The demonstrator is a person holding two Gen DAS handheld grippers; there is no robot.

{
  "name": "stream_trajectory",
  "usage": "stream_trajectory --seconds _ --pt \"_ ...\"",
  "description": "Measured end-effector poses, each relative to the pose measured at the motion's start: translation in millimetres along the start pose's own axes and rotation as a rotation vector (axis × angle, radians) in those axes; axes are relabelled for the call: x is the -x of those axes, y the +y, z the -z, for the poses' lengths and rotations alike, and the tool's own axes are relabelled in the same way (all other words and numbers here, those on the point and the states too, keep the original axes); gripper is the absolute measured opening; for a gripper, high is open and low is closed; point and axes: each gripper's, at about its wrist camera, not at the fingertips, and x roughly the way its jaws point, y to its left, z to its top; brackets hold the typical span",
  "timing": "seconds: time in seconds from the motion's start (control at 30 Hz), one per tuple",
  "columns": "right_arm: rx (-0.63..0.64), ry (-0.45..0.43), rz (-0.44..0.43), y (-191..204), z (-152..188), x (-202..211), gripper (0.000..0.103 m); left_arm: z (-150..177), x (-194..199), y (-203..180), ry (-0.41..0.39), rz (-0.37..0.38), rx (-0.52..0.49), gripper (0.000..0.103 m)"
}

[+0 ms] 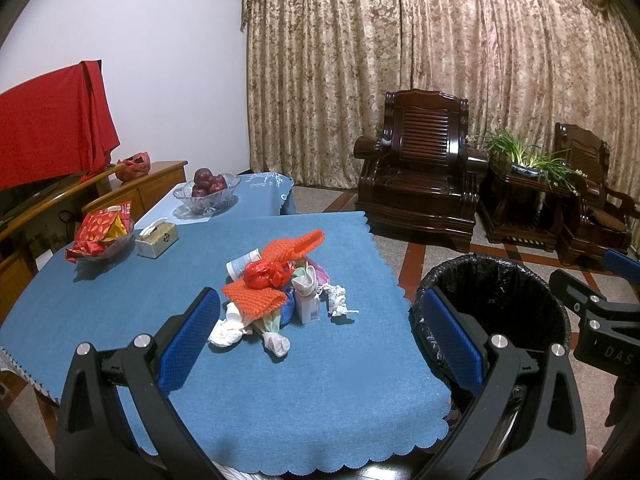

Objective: Collect trash

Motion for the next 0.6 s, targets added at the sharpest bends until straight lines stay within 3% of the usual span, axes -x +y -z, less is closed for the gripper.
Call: stream_trajectory --seconds 0.6 --pt "0.009 0.010 -0.008 6 3 -10 0.097 0 -3 5 0.012 -0.002 0.013 0.098"
